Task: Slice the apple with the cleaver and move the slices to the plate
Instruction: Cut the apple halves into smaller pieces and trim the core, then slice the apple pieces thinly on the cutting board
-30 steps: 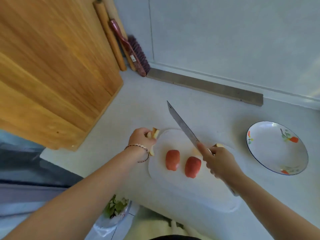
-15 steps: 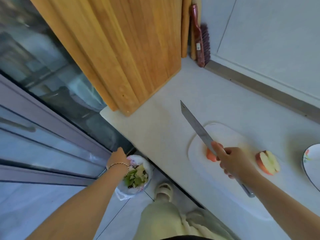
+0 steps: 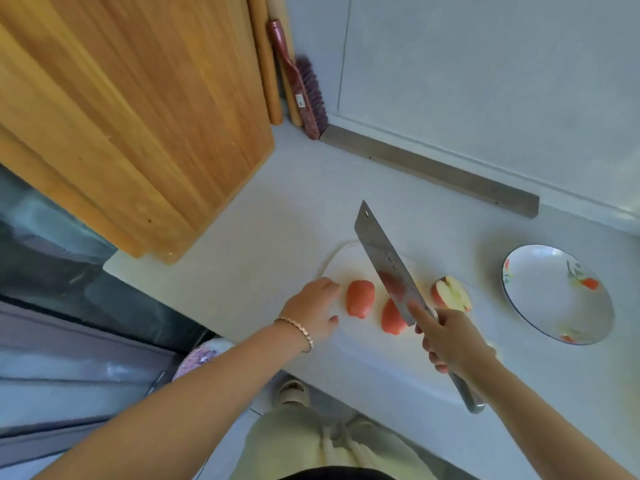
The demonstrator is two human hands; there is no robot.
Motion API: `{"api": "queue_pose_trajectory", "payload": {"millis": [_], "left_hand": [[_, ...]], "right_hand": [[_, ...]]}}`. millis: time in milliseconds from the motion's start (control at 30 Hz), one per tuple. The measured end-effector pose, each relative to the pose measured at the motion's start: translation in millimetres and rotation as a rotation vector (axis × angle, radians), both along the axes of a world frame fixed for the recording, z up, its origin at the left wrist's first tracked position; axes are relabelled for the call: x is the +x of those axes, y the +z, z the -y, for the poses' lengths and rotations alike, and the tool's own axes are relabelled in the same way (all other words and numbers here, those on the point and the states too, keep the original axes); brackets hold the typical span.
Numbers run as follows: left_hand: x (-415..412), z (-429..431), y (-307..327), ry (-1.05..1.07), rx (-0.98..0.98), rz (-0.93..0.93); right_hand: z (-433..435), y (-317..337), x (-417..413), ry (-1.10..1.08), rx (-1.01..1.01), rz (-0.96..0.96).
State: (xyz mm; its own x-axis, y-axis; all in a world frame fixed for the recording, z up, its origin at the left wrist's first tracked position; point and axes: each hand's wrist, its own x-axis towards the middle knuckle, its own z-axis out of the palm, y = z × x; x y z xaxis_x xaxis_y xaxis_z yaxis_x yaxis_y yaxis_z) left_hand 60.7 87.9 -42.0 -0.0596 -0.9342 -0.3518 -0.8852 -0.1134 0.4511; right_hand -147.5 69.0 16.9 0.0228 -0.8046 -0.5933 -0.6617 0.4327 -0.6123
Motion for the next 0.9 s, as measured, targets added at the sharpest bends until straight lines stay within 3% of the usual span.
{"api": "queue_pose_trajectory", "payload": {"millis": [100, 267, 467, 900], "left_hand": [[-23.7, 27.0, -8.1, -0.140, -0.005, 0.058], [-37.5, 54.0, -23.7, -0.158, 0.065, 0.118], [-38.0, 60.1, -40.5, 0.085, -0.027, -0.141], [-41.8, 59.0, -45.3, 0.098, -0.022, -0.186]], "right_hand": [[-8.3, -1.5, -14.1, -0.126, 0.031, 0.054], [-24.3, -6.2, -26.1, -0.248, 0.068, 0.130], [-31.1, -20.1, -25.2, -0.338, 0.099, 0.164], [-8.9, -42.8, 1.2, -0.418, 0.127, 0.165]]}}
